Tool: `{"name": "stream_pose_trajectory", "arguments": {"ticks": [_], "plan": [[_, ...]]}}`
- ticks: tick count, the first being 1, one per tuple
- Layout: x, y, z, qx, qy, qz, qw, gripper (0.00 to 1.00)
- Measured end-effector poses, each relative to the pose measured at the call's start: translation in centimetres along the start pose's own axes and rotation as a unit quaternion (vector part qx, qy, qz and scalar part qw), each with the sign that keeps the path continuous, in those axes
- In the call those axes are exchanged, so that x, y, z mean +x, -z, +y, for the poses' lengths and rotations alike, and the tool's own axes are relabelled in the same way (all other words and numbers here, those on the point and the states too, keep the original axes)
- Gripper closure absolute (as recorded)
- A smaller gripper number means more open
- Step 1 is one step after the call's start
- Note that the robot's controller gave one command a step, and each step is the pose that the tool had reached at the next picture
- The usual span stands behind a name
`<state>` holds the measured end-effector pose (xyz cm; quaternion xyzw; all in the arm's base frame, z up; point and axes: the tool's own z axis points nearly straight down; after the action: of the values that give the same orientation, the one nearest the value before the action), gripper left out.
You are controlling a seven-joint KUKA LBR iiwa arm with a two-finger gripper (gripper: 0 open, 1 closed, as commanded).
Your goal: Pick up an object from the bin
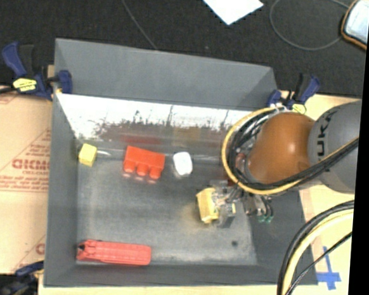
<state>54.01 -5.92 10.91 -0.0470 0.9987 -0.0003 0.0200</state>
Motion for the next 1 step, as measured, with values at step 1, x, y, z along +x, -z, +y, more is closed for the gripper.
{"name": "stream_pose_trajectory", "arguments": {"ticks": [1], "plan": [[1.97,11.64,-2.54,0.002,-0.027,0.0013,0.9996,1.0]]}}
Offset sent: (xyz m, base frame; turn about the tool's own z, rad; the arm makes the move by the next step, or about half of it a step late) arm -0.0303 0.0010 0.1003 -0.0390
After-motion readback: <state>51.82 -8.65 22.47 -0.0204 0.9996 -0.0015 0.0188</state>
